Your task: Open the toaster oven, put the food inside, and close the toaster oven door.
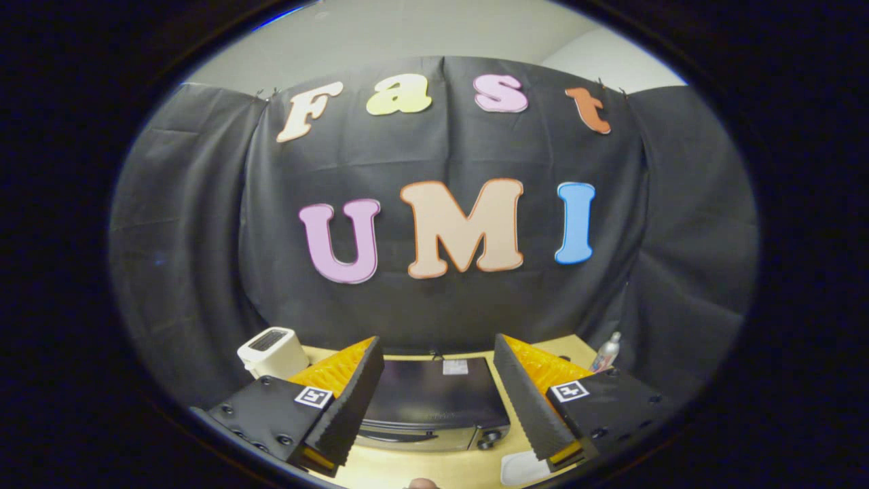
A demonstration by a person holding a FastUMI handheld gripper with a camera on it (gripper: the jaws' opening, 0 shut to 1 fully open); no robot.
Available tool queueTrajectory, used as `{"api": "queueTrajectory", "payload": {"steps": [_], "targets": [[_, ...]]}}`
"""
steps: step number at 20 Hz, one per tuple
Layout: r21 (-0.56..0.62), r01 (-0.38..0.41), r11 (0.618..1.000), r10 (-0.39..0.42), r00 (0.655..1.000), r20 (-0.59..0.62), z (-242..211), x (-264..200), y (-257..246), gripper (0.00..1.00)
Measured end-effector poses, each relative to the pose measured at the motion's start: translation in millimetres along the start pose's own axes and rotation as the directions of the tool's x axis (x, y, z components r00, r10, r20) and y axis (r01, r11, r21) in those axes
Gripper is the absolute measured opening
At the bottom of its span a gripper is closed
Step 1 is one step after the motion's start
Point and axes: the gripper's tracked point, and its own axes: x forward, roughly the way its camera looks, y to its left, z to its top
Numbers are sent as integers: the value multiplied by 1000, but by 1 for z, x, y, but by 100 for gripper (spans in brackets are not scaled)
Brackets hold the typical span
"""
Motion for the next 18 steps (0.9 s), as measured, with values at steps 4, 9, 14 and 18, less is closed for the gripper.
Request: {"api": "queueTrajectory", "payload": {"steps": [4, 9, 14, 18], "targets": [[-31, 12, 999, -10, 999, 47, 51, -5, -4, 100], [37, 11, 999, -14, 994, 104, 81, -8, -11, 100], [20, 76, 997, -78, 992, 104, 85, -6, -36, 100], [22, 94, 995, -96, 990, 106, 87, -3, -44, 100]]}}
